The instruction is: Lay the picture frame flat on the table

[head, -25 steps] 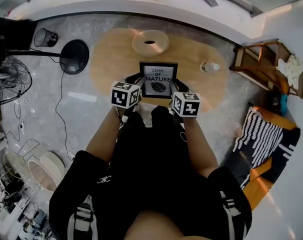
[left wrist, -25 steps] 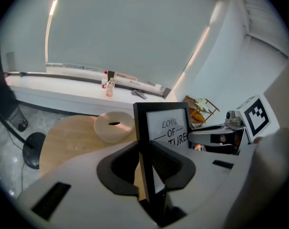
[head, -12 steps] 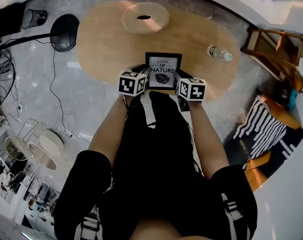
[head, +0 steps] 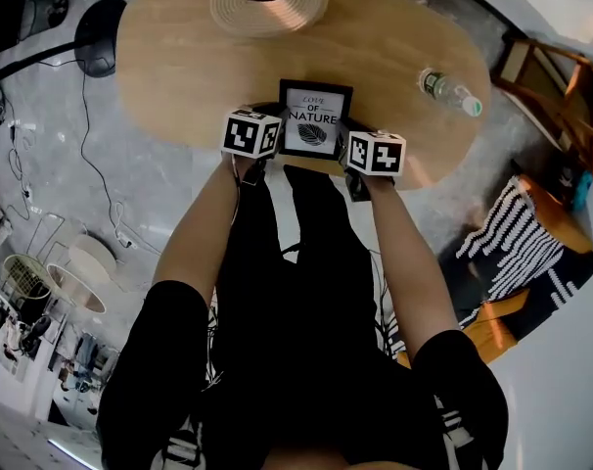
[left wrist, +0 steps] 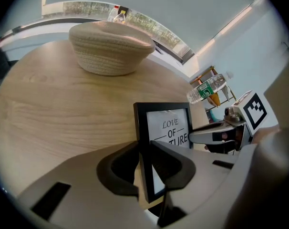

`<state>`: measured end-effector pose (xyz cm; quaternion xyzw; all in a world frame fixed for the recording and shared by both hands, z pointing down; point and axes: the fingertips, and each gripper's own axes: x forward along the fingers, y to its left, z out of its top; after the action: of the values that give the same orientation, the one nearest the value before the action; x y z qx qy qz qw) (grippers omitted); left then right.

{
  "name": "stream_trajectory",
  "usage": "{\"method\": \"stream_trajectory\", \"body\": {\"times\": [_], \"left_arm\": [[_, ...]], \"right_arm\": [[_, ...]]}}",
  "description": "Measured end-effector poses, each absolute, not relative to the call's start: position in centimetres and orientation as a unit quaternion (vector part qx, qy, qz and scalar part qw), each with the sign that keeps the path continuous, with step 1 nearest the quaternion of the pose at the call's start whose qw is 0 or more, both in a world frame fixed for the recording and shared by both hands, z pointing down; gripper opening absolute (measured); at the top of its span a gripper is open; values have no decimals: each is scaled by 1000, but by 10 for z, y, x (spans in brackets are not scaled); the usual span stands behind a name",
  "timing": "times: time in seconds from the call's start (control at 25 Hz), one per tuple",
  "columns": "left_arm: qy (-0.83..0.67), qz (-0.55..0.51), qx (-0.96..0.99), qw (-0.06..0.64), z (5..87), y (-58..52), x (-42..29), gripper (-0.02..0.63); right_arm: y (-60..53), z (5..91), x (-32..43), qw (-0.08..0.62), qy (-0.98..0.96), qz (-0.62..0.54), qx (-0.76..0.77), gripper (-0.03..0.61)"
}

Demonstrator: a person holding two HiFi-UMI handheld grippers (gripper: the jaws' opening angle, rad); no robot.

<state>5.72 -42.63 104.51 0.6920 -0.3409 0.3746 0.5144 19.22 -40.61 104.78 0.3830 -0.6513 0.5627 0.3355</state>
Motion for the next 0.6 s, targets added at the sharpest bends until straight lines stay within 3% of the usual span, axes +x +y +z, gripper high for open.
{"method": "stream_trajectory", "body": {"times": [0.2,0.28,0.32,0.4,0.6], "left_arm": [[-369,367,686,509,1060,-424,53,103],[-389,365,692,487,1057,-428,51,216],[-396,363,694,479,1053,-430,50,221],[-406,357,699,469,1034,-434,46,221],[-445,311,730,415,937,-464,29,210]], "right_arm": [[-403,1070,190,348,-633,566,397,98],[-414,1069,189,351,-648,542,405,142],[-421,1064,188,350,-658,526,409,192],[-435,1047,189,345,-676,494,424,213],[-466,949,187,299,-715,426,466,203]]}}
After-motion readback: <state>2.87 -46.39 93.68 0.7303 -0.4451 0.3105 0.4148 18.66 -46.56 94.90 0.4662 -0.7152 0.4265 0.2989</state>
